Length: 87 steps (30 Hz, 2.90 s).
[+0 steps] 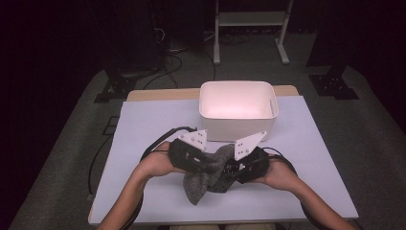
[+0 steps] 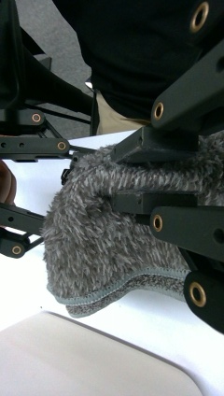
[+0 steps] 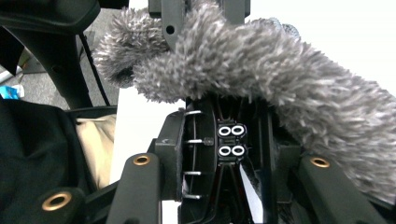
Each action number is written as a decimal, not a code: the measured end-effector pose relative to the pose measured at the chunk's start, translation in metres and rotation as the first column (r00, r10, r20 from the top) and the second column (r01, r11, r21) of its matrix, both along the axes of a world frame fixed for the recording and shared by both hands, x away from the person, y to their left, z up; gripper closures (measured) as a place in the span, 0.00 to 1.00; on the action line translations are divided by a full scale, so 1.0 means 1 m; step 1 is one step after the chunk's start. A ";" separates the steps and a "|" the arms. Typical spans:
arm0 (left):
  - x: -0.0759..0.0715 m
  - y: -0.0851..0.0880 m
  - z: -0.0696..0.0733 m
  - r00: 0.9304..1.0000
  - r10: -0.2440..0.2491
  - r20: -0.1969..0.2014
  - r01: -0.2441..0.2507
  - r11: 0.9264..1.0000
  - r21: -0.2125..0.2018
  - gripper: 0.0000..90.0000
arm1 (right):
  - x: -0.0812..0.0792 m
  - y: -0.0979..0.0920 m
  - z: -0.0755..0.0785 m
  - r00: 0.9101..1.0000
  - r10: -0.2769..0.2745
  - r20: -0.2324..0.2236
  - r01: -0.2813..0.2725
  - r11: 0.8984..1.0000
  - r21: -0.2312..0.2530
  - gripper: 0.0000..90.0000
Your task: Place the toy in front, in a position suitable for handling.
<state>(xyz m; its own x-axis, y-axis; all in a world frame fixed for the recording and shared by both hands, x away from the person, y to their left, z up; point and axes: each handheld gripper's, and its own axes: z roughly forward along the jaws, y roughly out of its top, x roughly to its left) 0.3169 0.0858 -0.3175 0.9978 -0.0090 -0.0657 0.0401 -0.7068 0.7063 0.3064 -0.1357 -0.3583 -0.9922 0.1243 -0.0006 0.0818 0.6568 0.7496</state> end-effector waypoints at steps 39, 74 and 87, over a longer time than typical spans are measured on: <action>0.004 -0.031 -0.055 0.996 -0.025 -0.086 0.033 0.995 0.092 0.86 | -0.021 -0.061 -0.025 0.997 -0.076 0.006 0.076 0.996 -0.041 0.63; 0.012 0.017 -0.047 0.994 0.069 -0.087 -0.064 0.996 0.064 0.86 | -0.007 -0.057 -0.069 0.996 -0.055 -0.073 0.050 0.996 -0.070 0.62; 0.021 0.093 -0.031 0.969 0.237 -0.073 -0.235 0.971 0.031 0.87 | 0.021 -0.032 -0.066 0.997 -0.028 -0.077 0.026 0.999 -0.029 0.62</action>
